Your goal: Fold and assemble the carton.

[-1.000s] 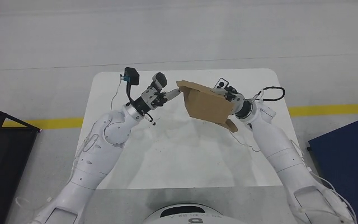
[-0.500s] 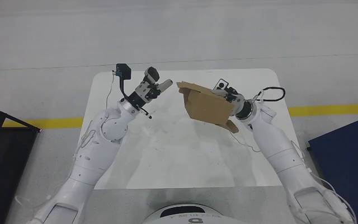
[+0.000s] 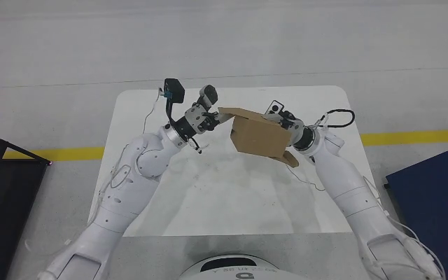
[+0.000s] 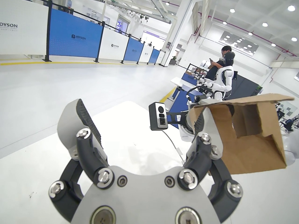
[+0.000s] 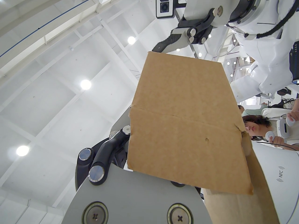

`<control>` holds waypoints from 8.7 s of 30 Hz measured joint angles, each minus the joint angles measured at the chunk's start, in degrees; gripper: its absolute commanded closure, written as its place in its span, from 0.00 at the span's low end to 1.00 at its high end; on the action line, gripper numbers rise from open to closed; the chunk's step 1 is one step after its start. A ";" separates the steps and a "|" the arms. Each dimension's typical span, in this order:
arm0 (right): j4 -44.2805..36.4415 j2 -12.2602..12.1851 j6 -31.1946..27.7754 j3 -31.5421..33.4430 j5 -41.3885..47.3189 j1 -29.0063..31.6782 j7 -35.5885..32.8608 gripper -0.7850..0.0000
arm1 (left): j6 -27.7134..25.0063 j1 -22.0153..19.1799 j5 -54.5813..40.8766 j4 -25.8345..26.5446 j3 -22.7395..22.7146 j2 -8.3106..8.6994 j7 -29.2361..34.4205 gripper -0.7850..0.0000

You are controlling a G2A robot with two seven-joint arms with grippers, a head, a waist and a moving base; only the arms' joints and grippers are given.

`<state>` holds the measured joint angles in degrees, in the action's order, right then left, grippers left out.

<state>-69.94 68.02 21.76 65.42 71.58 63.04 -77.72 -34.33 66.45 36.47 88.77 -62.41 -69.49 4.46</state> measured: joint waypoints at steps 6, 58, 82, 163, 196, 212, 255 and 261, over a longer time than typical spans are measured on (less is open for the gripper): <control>0.23 0.06 -0.05 0.25 0.19 0.02 0.01 1.00 | -0.41 1.88 0.81 2.51 -0.84 0.28 1.07 0.00; 0.54 -0.18 -15.15 2.10 -12.70 -1.07 1.07 1.00 | 35.88 1.87 -77.03 -4.43 -18.13 3.93 62.40 0.00; 6.09 -1.04 -4.64 -1.15 -7.74 -4.97 -8.74 1.00 | 59.62 -8.63 -97.78 -7.35 -7.85 2.07 69.18 0.00; 3.77 -0.96 -4.61 -1.16 -10.74 -4.18 -7.18 1.00 | 56.59 -16.53 -93.12 -16.15 3.90 0.46 71.77 0.22; 2.97 -0.98 -7.65 -0.83 -13.35 -3.67 -1.07 1.00 | 53.82 -16.84 -85.63 -12.46 2.73 1.31 65.21 0.52; 2.17 -1.10 -8.55 0.49 -13.02 -2.70 1.78 1.00 | 51.52 -13.27 -76.01 -7.28 0.24 2.87 58.80 0.54; 3.69 -0.62 -7.44 1.73 -9.38 -3.07 3.38 1.00 | 51.63 -10.61 -65.43 -1.43 1.78 4.86 60.21 0.29; 3.75 -0.64 -7.39 2.10 -9.13 -2.96 2.88 1.00 | 51.63 -11.30 -65.34 -2.44 2.62 4.70 58.98 0.30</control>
<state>-66.18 67.38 14.37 67.52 62.45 60.08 -74.84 17.30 55.15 -28.87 86.33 -59.78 -64.79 63.44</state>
